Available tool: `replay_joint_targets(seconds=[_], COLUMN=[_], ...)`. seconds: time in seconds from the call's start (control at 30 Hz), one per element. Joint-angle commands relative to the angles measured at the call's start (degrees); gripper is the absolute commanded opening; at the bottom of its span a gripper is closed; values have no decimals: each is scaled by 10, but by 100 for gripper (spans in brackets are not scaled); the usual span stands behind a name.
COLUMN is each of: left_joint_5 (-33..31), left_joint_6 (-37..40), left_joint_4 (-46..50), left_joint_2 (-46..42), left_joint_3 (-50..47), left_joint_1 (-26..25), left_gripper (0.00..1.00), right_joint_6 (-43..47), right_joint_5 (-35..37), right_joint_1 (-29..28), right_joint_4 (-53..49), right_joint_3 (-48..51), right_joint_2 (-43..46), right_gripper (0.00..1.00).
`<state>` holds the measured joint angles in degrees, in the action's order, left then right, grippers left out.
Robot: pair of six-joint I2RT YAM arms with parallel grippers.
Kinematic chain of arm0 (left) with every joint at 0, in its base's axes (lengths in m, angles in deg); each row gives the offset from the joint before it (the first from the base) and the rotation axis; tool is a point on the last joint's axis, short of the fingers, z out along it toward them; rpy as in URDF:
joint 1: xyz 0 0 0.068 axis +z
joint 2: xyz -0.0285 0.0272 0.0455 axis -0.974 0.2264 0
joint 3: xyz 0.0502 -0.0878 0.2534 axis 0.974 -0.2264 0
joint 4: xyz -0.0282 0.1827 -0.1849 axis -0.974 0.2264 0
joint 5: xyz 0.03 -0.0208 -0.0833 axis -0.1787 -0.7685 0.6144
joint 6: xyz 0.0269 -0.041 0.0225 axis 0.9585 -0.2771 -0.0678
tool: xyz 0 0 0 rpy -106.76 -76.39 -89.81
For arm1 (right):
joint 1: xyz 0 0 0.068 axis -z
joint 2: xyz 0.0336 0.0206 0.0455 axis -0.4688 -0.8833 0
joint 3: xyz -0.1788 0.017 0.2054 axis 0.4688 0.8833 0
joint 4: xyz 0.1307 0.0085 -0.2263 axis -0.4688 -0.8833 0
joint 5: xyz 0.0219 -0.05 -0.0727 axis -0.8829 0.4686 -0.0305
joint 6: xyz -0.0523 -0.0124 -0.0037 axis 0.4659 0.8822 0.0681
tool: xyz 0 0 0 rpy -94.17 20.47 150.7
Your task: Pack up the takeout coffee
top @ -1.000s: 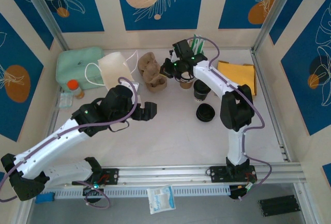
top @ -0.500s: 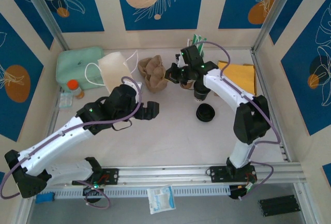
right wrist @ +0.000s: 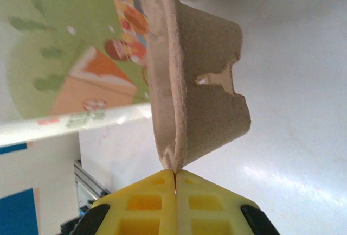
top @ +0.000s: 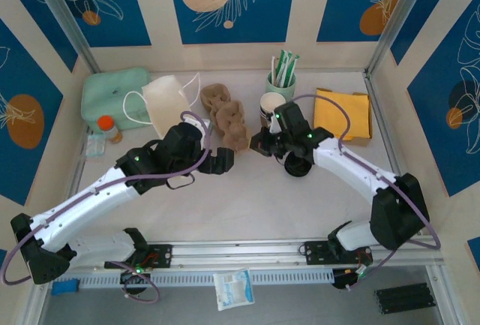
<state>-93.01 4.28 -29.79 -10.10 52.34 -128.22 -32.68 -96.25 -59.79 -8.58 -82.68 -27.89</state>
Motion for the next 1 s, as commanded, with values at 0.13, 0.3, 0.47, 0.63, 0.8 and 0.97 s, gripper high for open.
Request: replay_joint_targets(seconds=[0.13,0.3,0.47,0.63,0.8,0.97], left_joint_5=[-2,-3,-5,-5,-6,-13], left_joint_6=[-6,-7,-9,-9,-9,-8], left_joint_4=[-8,-7,-9,-12,-15,-16], left_joint_2=[-1,0,-3,-3,-7,-18], left_joint_3=[11,11,8,7,2,-5], left_joint_1=[-8,-10,-12,-13,-13,-13], left_gripper=[99,99,99,99,99,100], right_joint_6=[-47,-46,-28,7,44,98], right_joint_5=[16,12,13,31,51,90], right_joint_1=[-18,-15,-8,4,4,-8], right_joint_4=[38,39,6,-56,-111,-163], right_joint_3=[152,206,218,188,131,47], right_joint_2=[70,83,105,125,123,69], right_gripper=[0,0,0,34,53,64])
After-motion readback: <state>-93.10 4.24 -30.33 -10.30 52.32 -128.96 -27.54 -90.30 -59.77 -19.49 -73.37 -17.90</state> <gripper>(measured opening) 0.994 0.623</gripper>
